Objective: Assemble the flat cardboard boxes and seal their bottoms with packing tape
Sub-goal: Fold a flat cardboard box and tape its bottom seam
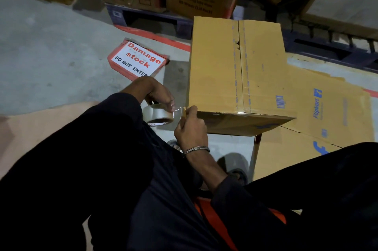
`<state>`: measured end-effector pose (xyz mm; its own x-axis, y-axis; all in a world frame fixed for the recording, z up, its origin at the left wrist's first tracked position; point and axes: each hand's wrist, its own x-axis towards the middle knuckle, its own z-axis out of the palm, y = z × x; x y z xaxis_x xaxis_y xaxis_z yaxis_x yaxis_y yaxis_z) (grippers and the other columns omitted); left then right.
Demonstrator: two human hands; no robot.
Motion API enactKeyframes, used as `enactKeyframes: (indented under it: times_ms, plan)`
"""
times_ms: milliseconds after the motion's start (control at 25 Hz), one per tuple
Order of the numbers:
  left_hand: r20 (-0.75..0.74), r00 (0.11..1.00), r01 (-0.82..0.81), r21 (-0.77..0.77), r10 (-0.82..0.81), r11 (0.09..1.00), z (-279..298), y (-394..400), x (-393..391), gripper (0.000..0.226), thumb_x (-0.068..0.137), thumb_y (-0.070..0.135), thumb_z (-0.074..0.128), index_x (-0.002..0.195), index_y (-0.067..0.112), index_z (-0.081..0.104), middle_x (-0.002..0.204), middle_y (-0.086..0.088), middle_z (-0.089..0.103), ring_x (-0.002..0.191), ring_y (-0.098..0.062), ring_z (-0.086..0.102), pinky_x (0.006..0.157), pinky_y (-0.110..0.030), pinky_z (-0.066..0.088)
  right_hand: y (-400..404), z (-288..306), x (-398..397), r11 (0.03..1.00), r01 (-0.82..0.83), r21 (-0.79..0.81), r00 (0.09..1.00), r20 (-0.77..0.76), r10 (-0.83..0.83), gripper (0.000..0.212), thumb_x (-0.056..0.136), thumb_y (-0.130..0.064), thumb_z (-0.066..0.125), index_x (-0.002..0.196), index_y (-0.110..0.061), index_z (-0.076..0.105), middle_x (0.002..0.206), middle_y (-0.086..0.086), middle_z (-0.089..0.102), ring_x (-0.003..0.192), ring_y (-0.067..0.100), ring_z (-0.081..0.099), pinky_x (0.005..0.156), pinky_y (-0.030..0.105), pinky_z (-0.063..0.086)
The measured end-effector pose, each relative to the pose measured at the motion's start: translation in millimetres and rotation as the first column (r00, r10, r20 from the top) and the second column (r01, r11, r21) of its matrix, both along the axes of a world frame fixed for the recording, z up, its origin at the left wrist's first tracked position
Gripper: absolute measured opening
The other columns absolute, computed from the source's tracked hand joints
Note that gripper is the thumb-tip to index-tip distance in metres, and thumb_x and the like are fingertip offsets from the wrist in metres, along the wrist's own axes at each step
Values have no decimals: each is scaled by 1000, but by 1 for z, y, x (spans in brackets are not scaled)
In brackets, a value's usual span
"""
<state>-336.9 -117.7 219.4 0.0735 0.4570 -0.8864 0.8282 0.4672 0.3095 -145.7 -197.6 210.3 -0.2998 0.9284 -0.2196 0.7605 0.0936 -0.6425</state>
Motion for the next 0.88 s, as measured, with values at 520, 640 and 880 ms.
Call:
enactKeyframes:
  times_ms: [520,640,880]
  plan:
    - [4,1000,6,1,-6,1000,-3,4,1,10,100,22,64,108,25,69,116,-4,65,99,-20,60,77,-31,49,-6,-19,-3,997,-71,-4,993,95,71,39,94,-16,52,131,-9,44,98,23,66,91,47,63,64,39,40]
    - [-12,1000,8,-5,-8,1000,-5,3,1,10,101,20,63,108,24,67,113,-3,65,98,-20,60,78,-30,49,-15,-19,10,991,-114,-74,981,147,124,33,93,-17,54,123,-9,45,97,21,65,91,45,63,63,38,39]
    - [-71,997,-16,55,20,998,3,2,-12,11,102,21,63,112,19,68,111,-6,64,98,-24,61,83,-37,51,6,0,31,997,77,-17,996,-35,-78,18,97,-29,51,104,-16,41,78,7,63,70,34,62,60,40,49]
